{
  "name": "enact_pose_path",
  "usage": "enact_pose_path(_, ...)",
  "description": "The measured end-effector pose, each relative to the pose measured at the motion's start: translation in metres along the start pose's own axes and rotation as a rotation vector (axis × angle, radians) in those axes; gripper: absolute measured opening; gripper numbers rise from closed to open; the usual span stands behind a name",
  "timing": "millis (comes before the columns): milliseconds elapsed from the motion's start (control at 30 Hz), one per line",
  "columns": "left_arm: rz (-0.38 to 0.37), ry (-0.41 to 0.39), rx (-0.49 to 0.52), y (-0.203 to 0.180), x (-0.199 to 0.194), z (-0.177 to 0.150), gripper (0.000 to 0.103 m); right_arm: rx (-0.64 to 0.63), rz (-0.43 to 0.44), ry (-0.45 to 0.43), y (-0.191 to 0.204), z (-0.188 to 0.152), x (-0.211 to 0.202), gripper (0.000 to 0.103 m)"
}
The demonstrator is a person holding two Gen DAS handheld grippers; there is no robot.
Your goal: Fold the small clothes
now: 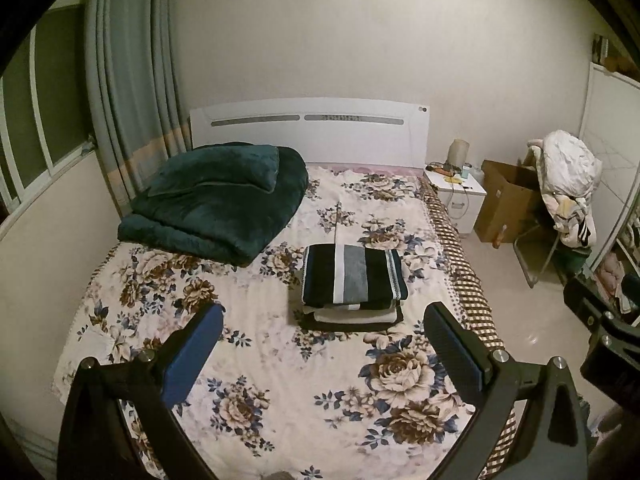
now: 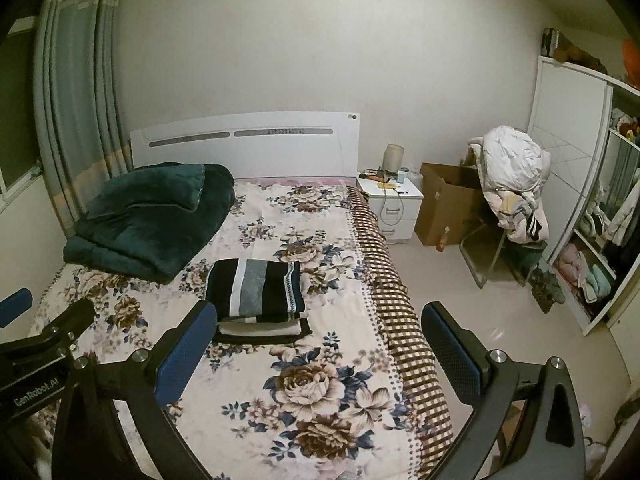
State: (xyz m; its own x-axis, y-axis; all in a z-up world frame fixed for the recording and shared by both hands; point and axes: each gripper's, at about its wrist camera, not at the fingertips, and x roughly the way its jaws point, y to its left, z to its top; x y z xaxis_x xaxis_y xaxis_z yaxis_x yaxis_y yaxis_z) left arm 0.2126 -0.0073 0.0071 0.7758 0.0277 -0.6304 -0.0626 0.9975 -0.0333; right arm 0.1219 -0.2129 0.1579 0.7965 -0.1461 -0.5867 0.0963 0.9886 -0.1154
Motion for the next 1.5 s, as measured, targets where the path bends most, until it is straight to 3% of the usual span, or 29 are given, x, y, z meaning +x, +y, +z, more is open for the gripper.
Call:
enact_pose_path(733,0.022,-0.011,-0.014,0.003,-0.008,0.006,0.103,-0.016,0.030,-0.002,-0.001,0.019,-0.002,0.103)
enact_pose_path(1500,0.023,-0.025,-0.017,-0.001,-0.014,0.008,0.103,-0.009,0.034,-0.002,0.003,0.014,-0.006,0.103)
